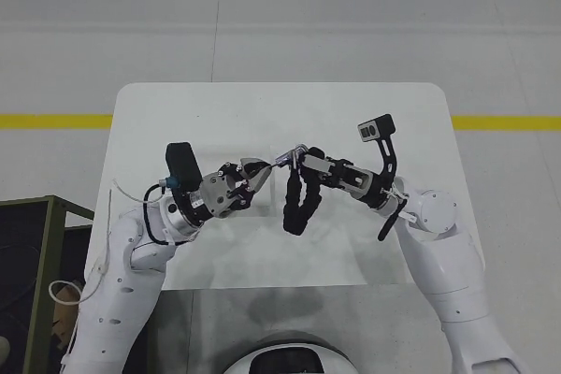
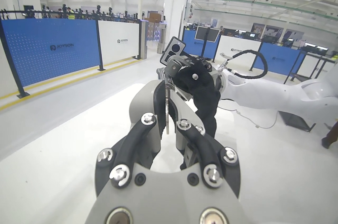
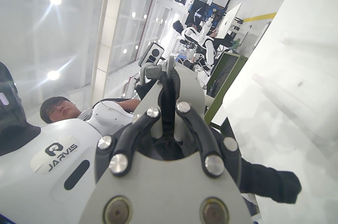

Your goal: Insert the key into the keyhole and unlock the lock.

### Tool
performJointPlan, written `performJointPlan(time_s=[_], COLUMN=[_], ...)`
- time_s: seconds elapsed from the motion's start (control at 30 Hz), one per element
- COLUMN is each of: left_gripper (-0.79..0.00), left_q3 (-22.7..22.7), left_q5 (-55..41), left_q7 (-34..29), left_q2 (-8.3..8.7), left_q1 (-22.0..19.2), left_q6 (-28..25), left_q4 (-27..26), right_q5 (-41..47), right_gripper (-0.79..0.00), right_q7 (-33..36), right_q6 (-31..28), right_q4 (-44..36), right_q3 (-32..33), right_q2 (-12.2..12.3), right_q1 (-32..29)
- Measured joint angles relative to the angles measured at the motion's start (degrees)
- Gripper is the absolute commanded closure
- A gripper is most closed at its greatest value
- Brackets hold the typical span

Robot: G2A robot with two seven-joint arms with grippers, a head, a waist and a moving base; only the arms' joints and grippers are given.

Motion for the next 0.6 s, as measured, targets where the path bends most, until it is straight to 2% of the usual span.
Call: performJointPlan(time_s=[0.17, 0.43, 0.6], left_gripper=[0.000, 0.000, 0.000], left_q3=[0.7, 2.3, 2.7], left_q5=[16.0, 40.1, 46.6], left_q7=[10.7, 29.7, 36.1], left_q2=[-0.11, 0.34, 0.58], left_q1=[-0.2, -0.3, -0.6], left_q6=[1.3, 9.8, 13.8], left_q4=[0.3, 3.2, 5.4], right_q5=[-0.1, -0.7, -0.7], right_gripper=[0.000, 0.000, 0.000], right_q7=[-0.6, -0.6, -0.8], right_q6=[1.2, 3.2, 3.6], right_q4=[0.0, -0.5, -1.0], right_q3=[-0.1, 0.0, 0.0], right_q2=[0.1, 0.5, 0.6], right_q1=[-0.2, -0.4, -0.6])
